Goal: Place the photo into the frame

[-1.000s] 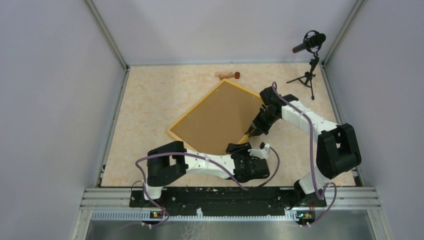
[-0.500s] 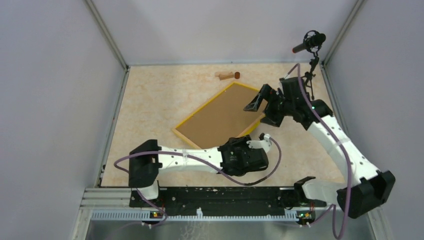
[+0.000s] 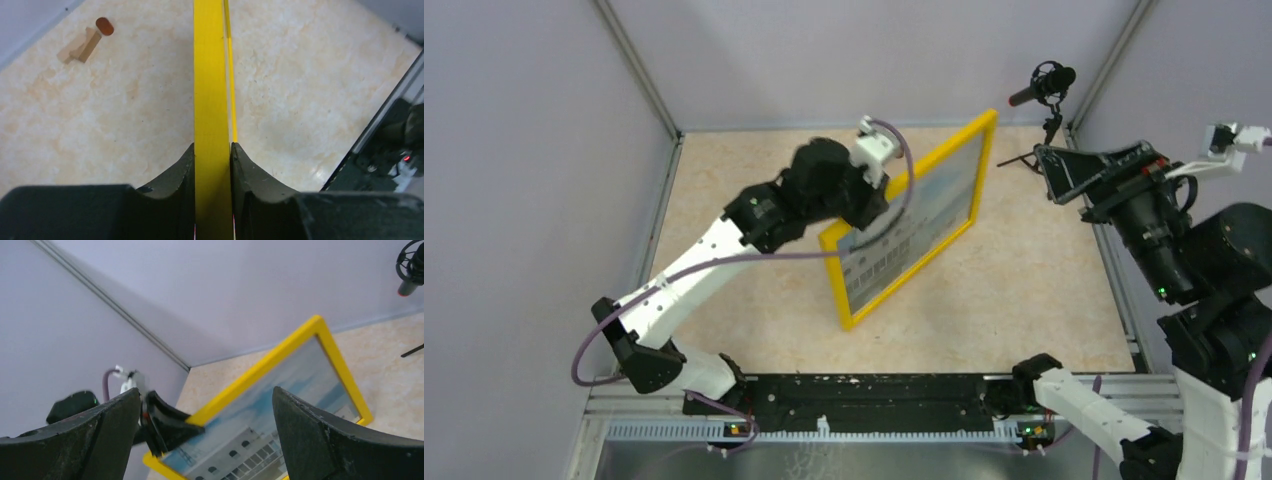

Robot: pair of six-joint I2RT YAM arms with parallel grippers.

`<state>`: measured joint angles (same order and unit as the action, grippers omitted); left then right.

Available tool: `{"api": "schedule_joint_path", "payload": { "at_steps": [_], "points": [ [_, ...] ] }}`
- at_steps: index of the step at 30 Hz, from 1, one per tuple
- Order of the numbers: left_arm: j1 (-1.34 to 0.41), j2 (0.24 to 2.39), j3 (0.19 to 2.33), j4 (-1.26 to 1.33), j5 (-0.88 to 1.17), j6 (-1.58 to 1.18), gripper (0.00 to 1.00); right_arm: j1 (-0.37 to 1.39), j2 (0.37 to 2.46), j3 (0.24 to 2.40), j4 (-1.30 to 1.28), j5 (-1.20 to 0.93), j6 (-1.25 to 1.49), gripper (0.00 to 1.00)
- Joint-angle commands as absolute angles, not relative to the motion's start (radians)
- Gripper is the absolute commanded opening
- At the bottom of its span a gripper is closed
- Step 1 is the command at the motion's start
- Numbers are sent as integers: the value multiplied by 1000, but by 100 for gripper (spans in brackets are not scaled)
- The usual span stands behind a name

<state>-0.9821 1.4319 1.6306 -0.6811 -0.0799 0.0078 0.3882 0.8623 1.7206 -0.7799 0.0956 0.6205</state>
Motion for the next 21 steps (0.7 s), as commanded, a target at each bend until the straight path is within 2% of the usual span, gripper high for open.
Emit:
{"api": "schedule_joint_path", "payload": {
  "at_steps": [1,7,11,16,21],
  "points": [
    [-758,1435,1702,-592,352,-130,0,382,816,1614,-706,176,585,99],
    [-577,1570,1732,-539,724,-228,0,382,813,1602,-733,197,567,99],
    [-489,1647,1667,-396,1027,-268,0,382,811,1581,-731,209,554,99],
    [-478,1796,1703,-409,1067,-148,0,381,813,1538,-706,201,552,99],
    [-477,1975,1793,-348,1067,-149,0,381,827,1505,-687,174,558,99]
  ]
}}
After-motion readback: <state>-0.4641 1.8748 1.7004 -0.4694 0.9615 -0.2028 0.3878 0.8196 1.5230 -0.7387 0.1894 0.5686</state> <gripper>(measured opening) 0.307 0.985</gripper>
